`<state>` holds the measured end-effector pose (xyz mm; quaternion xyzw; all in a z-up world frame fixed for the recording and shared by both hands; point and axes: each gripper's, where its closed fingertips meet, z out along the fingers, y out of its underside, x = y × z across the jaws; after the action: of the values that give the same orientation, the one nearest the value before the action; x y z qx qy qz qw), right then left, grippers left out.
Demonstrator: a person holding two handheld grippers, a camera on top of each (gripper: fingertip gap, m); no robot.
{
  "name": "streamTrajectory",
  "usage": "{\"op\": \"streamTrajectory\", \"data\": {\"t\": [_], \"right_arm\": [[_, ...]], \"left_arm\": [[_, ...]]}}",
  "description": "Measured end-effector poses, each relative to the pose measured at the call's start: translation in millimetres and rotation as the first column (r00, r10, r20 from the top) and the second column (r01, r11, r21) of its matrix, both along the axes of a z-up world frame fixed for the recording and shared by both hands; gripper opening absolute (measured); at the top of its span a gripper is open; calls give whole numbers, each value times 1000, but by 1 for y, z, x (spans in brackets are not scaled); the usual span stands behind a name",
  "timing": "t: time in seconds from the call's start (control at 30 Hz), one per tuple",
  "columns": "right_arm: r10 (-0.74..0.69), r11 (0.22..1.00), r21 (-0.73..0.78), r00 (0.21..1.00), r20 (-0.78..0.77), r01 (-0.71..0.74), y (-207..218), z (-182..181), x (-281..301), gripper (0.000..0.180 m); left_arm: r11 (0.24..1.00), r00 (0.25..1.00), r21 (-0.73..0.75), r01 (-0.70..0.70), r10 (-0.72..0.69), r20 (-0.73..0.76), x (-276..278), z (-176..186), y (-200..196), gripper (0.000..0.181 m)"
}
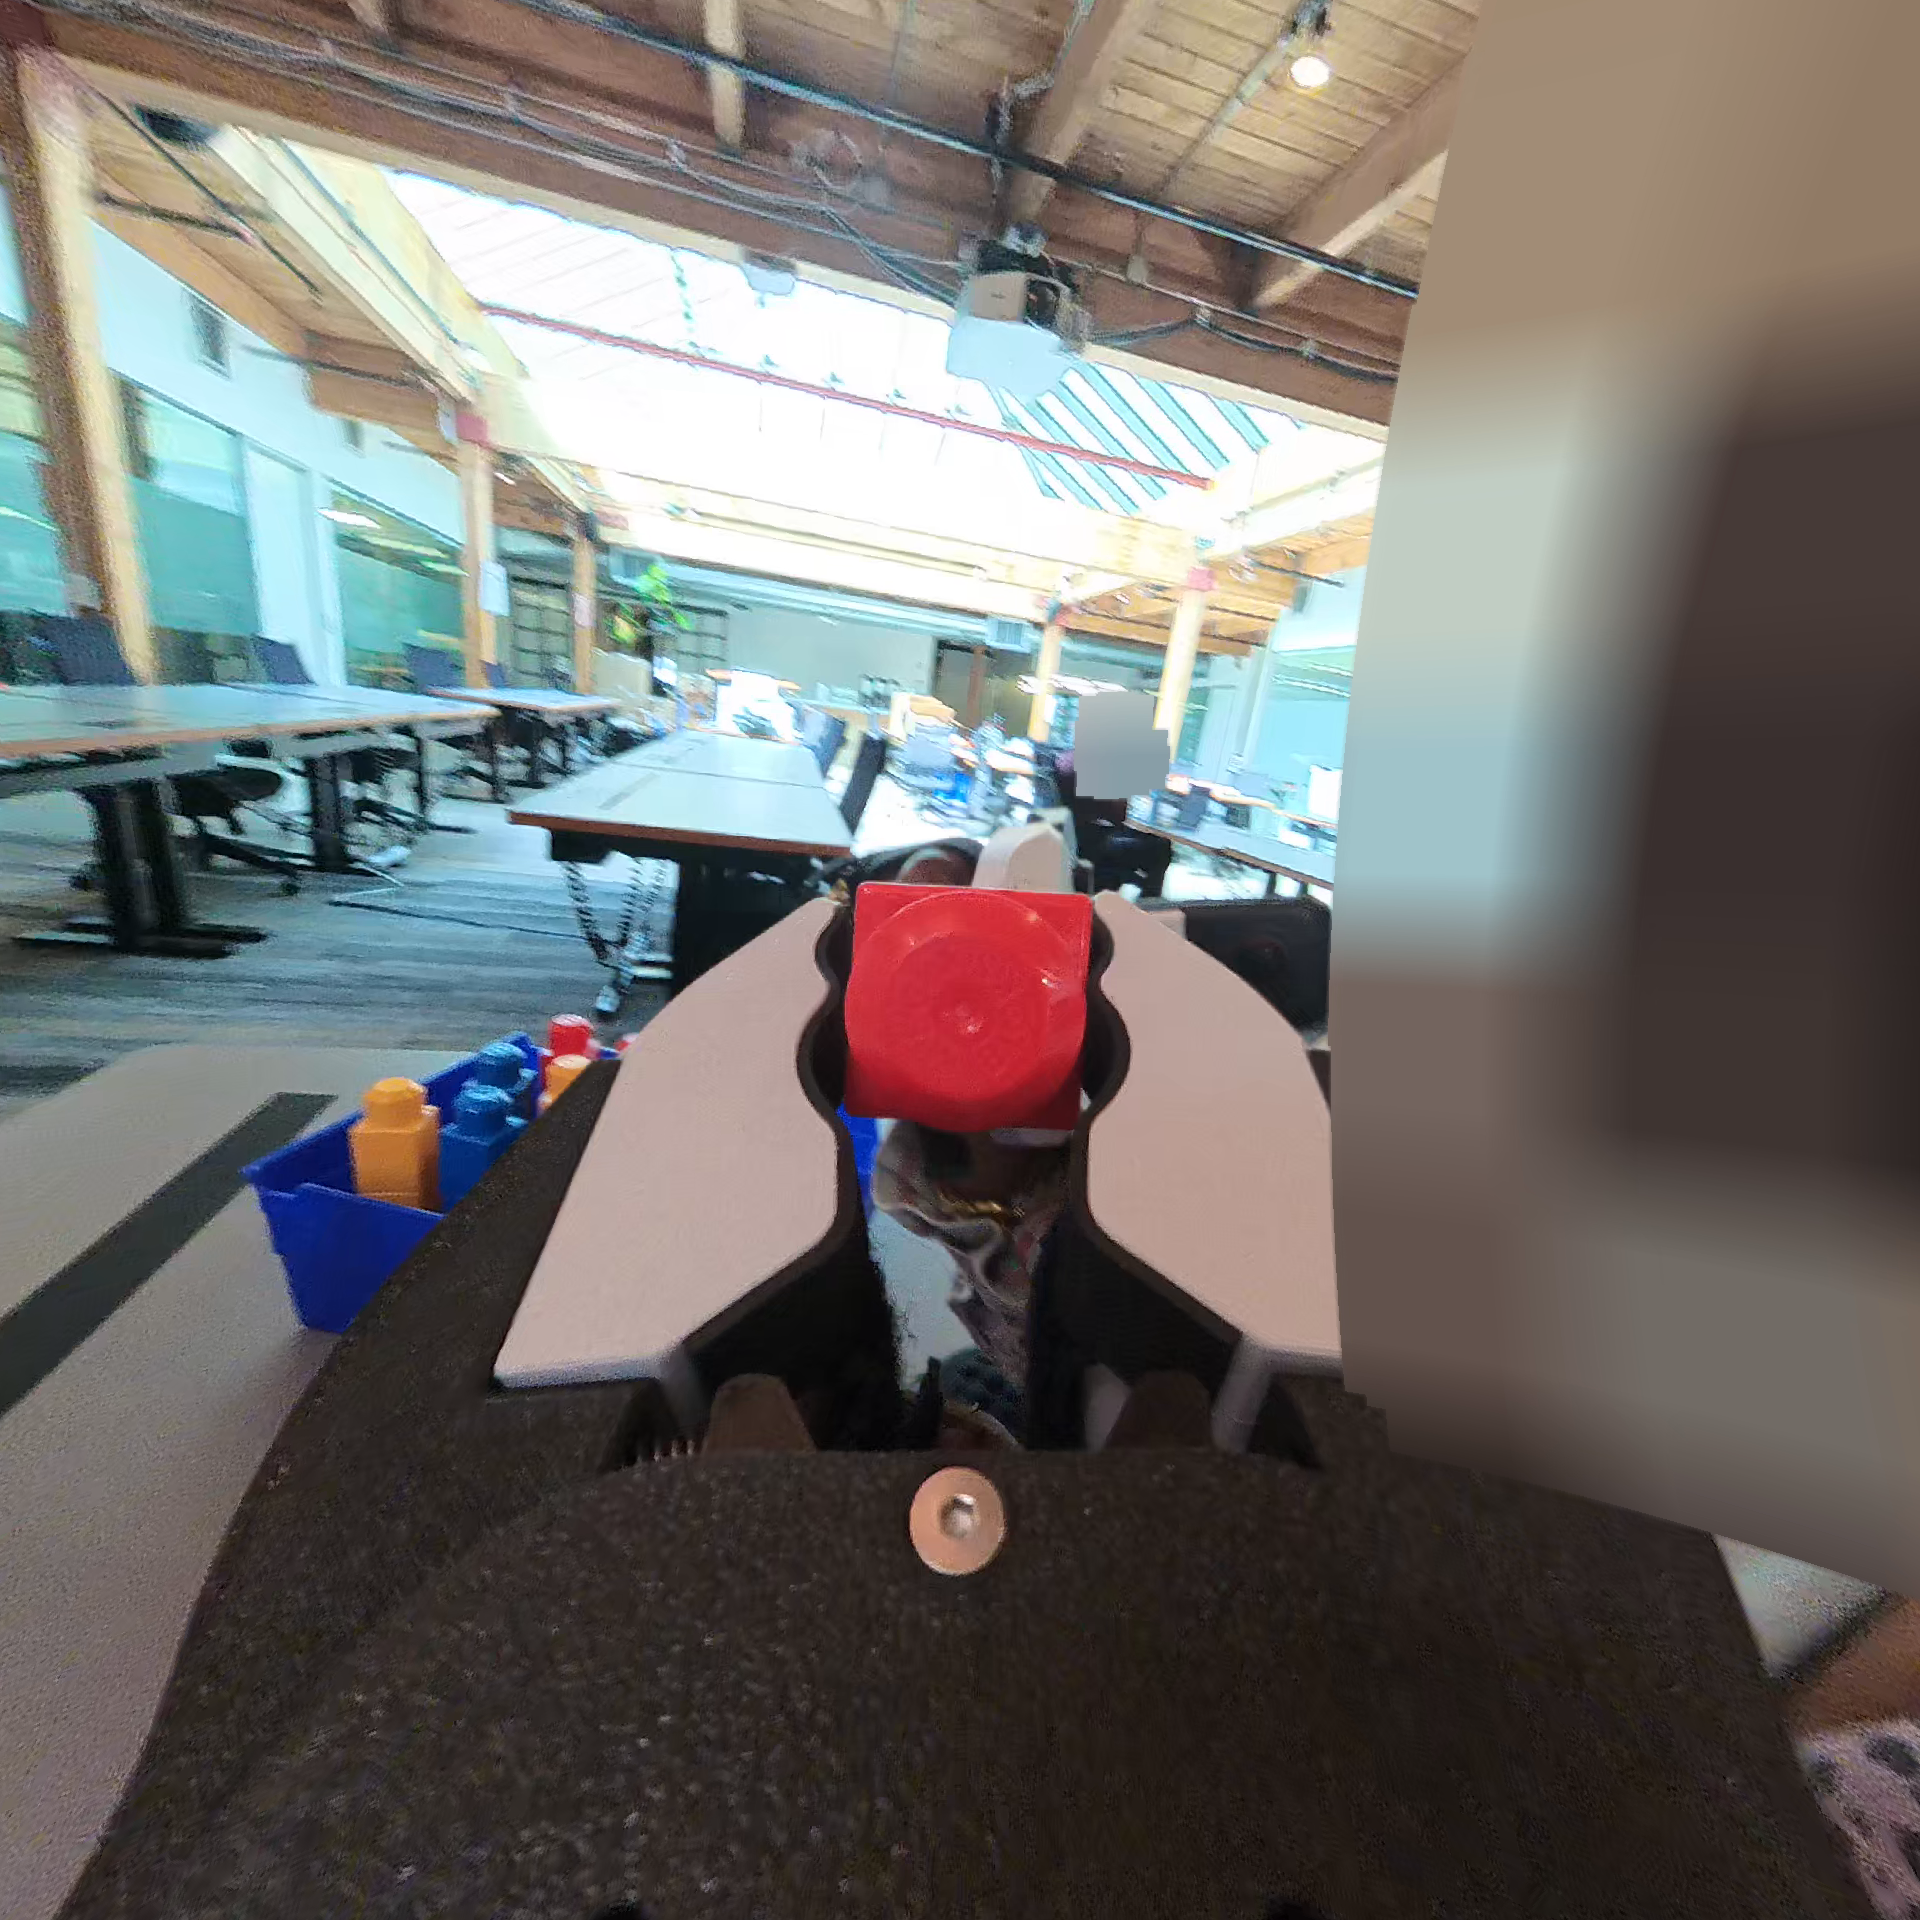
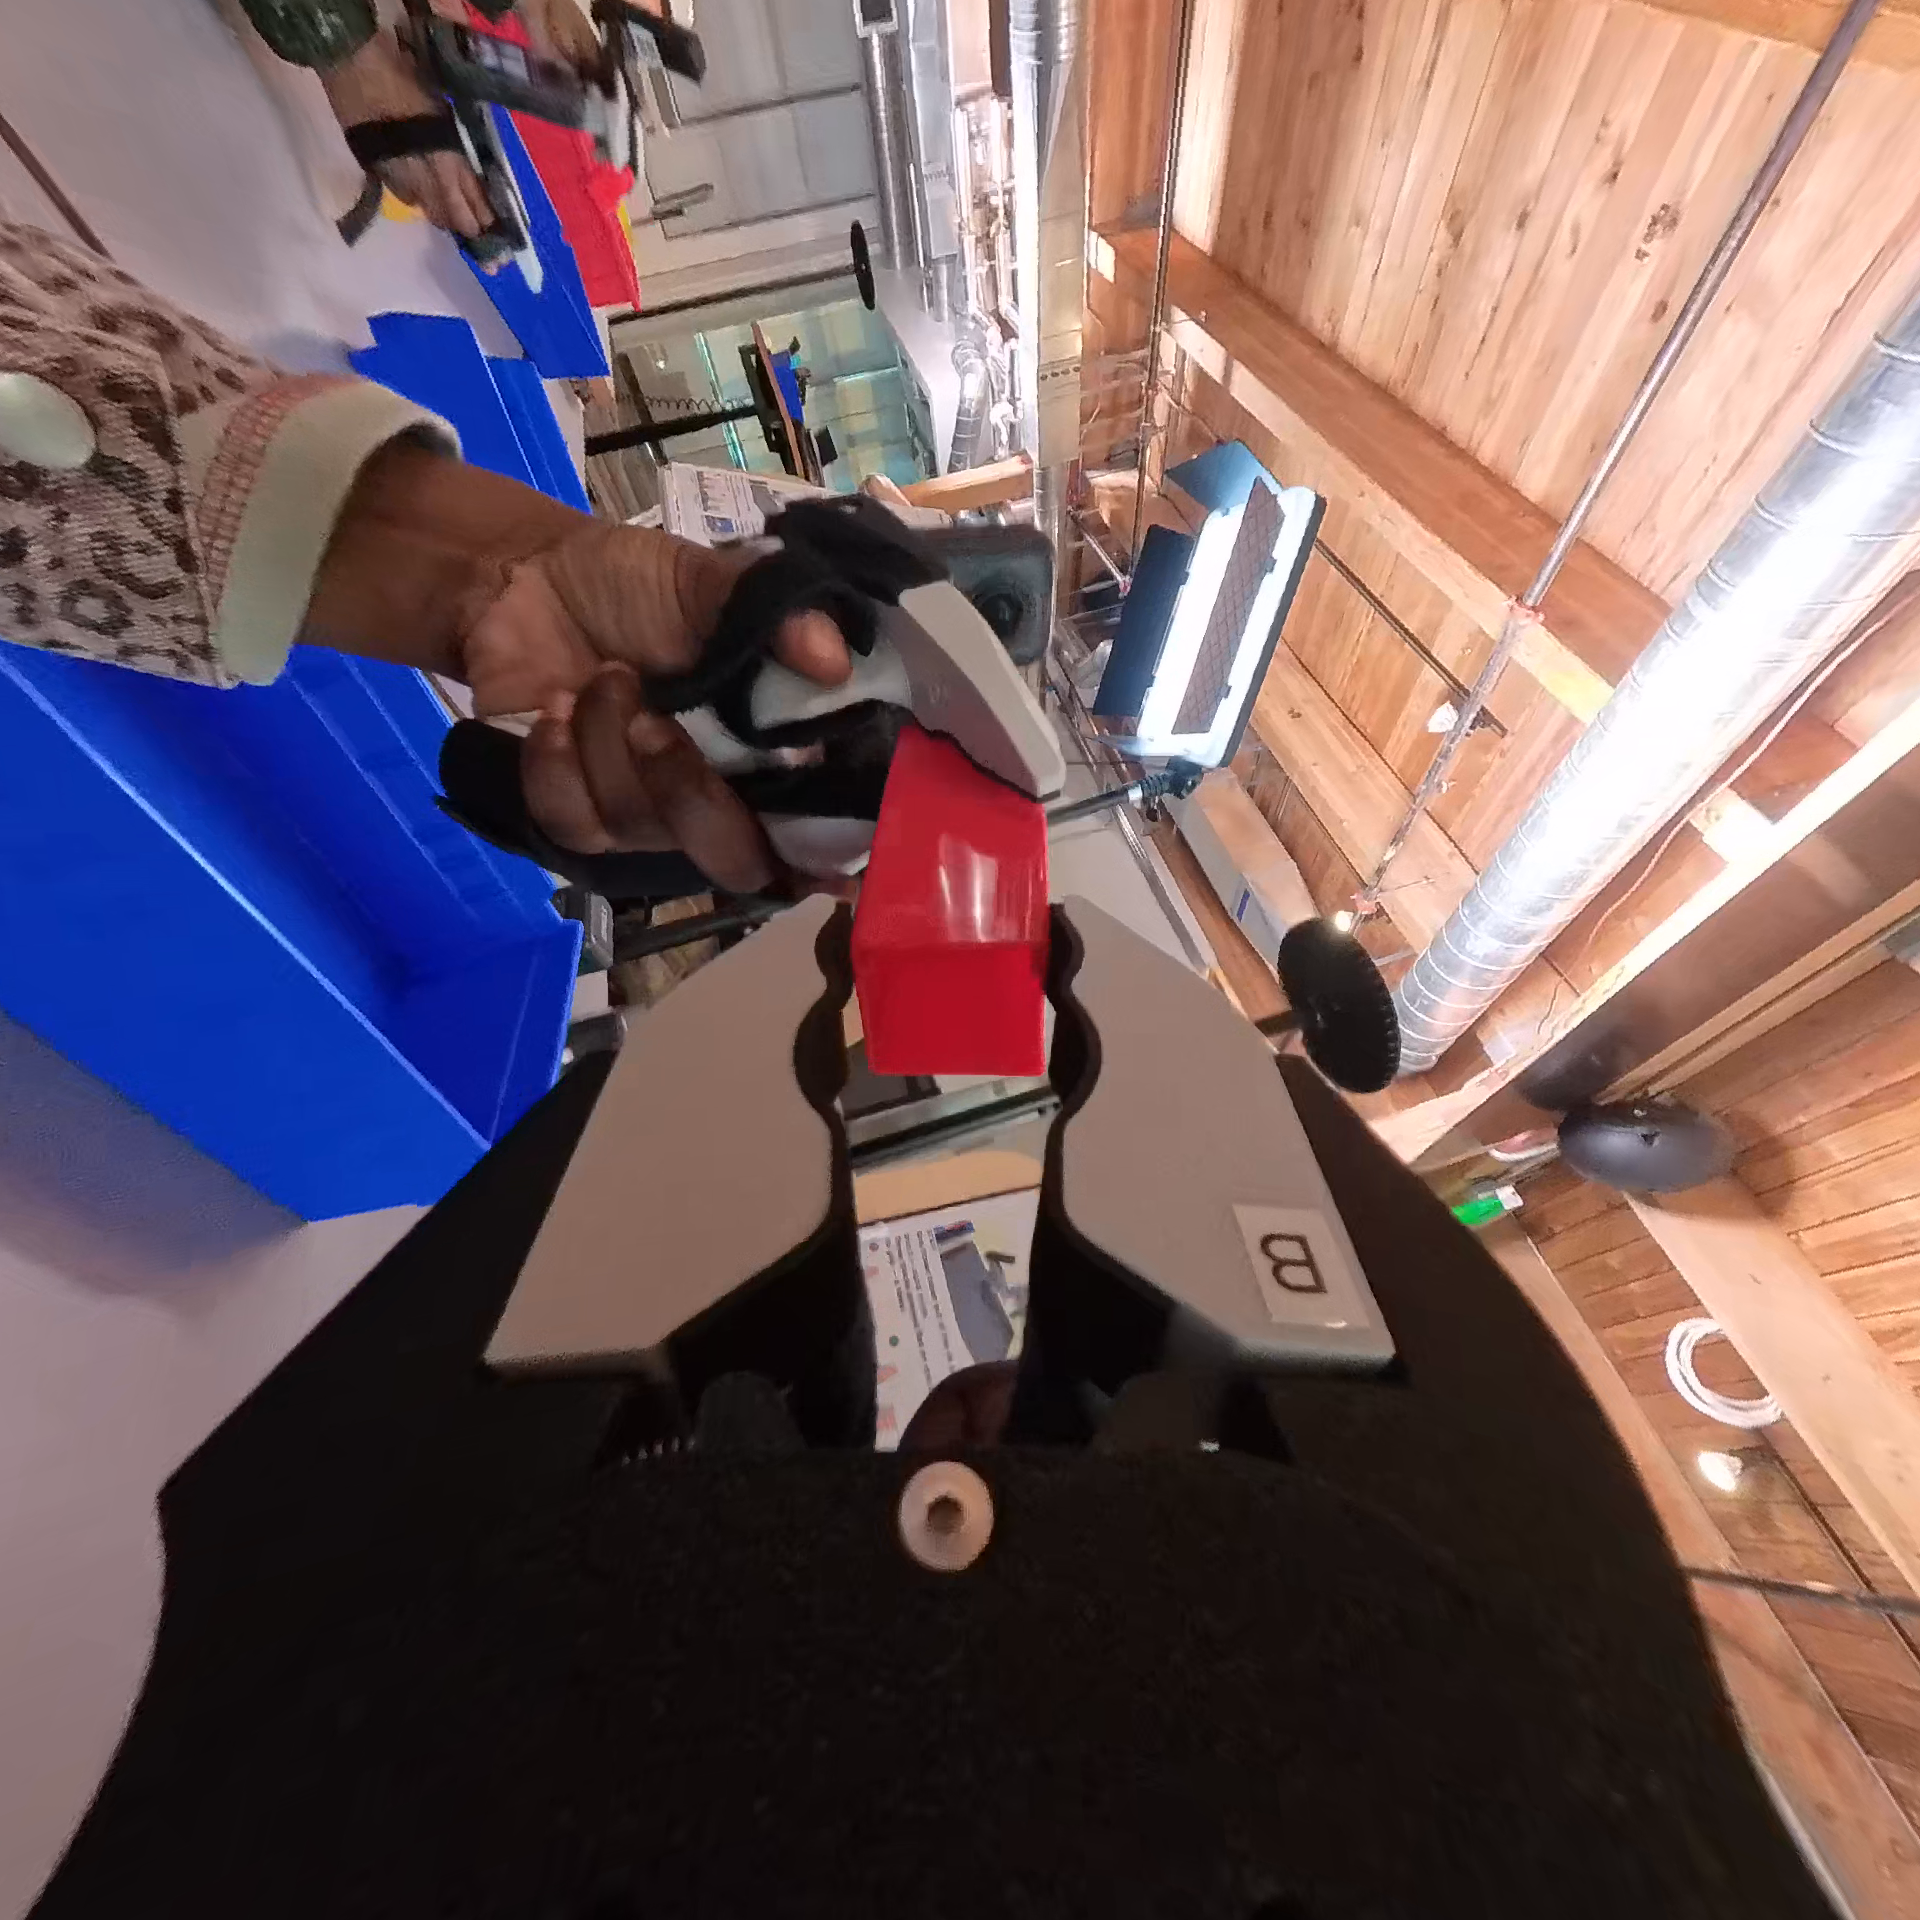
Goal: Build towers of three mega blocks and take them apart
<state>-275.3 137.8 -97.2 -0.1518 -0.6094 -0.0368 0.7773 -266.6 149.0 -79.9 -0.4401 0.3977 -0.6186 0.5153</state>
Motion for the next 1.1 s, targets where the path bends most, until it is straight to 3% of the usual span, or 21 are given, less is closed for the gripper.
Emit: {"op": "streamTrajectory", "data": {"t": [0.03,0.17,0.33,0.7,0.87,0.97,1.03,1.1], "right_arm": [[-25,1000,-17,1000,-5,25,5,0,0,36],[28,999,-23,994,-105,-30,1,12,6,45],[2,1000,31,997,-71,0,2,6,-1,36],[28,999,-35,997,-65,-31,8,2,3,36],[80,988,-117,986,-148,-98,13,7,4,36],[120,962,-211,964,-235,-171,23,13,17,36],[129,945,-254,950,-284,-205,31,15,27,36],[141,931,-277,933,-330,-239,36,18,35,36]], "left_arm": [[999,999,1,-36,36,11,0,2,5,41],[1000,1000,16,-13,13,5,-3,3,-1,41],[1000,1000,-2,26,-26,-14,10,2,-5,41],[998,999,-65,20,-23,-49,16,-4,2,41],[981,973,7,-194,194,-126,9,-4,13,47],[880,858,143,-454,475,-197,-29,-4,17,55],[745,699,227,-627,667,-258,-71,-13,23,52],[615,498,285,-735,775,-389,-117,-40,28,48]]}}
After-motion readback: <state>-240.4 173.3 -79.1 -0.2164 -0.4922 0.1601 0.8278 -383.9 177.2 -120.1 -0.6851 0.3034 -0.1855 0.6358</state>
